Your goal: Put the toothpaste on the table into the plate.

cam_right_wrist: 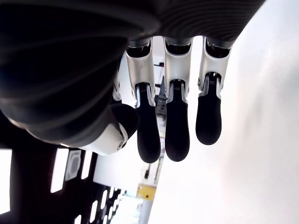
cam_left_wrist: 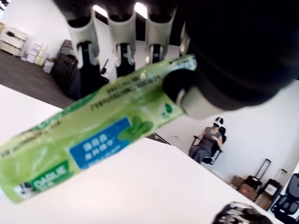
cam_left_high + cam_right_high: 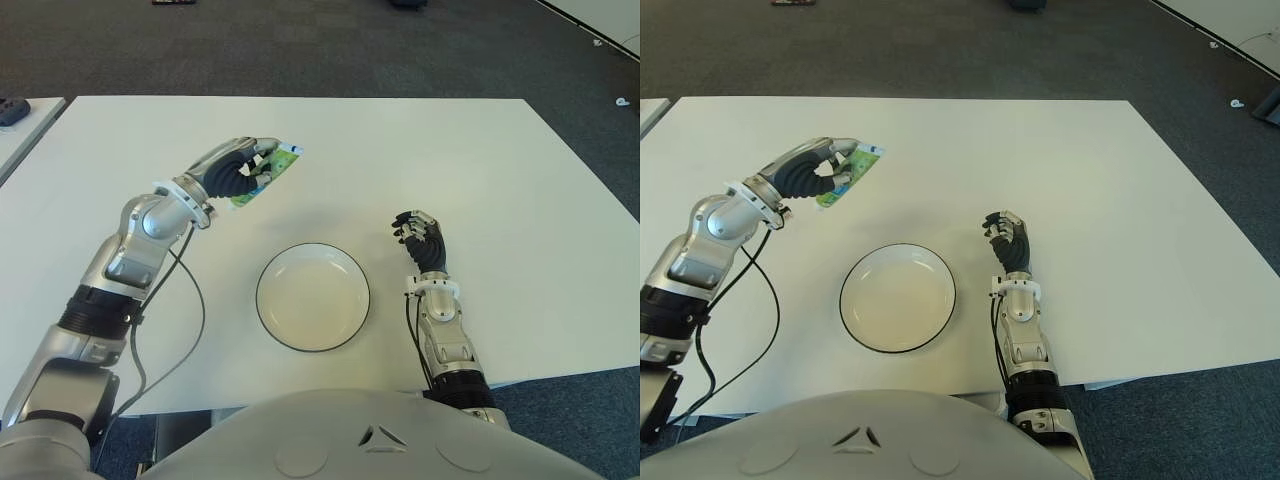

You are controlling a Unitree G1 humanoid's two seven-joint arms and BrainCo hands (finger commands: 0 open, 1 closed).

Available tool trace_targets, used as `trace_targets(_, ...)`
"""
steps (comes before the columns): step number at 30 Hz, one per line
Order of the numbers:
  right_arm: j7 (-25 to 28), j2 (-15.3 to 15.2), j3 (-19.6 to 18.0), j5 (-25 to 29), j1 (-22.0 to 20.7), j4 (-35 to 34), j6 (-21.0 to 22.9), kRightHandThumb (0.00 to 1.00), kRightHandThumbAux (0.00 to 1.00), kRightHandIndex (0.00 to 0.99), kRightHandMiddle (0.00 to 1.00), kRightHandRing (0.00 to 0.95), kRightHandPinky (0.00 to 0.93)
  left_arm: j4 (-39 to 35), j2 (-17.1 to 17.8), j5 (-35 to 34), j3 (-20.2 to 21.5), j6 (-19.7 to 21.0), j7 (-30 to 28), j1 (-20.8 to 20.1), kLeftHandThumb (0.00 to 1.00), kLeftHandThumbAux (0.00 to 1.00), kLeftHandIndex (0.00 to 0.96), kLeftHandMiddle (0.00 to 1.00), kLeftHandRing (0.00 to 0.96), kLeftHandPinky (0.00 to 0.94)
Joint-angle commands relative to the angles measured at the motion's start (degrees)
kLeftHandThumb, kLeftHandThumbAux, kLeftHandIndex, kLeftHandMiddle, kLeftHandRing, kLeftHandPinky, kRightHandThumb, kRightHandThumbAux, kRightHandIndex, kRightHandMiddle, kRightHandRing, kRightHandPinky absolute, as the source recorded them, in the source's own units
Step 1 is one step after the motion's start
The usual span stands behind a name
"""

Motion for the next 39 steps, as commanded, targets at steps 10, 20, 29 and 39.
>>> trace_targets(10,0.42,0.21,-0.16,0.78,-1.13,0.83,-0.53,0.706,0.73,0.427,0.516,0.531,0.544,-6.64,-0.52,-4.07,-5.88,-7.5,-10.75,4.1,0.71,0.717,0.44,0.831,0.817,0.808)
trace_targets(20,0.28,0.5,-0.25,0.66,-1.15,0.89,-0.37,0.706,0.73,0.427,0.516,0.526,0.528,-5.55,2.04,-1.99,-11.33,-16.06,-19.26,3.02,0.705,0.718,0.439,0.843,0.824,0.807)
trace_targets(29,0.12,0.69,-0.13,0.25,-1.02,0.3,0.32,0.706,0.73,0.427,0.514,0.524,0.538,-3.39,1.41,0.47,-15.84,-17.85,-23.61,1.18,0.706,0.718,0.439,0.844,0.833,0.823)
trace_targets(39,0.07,0.74,-0.12,0.27,-0.82,0.13,0.13,0.706,0.731,0.426,0.513,0.527,0.541,0.29,-0.79,4.0,-19.95,-13.3,-25.72,2.72,0.706,0.718,0.439,0.839,0.827,0.806)
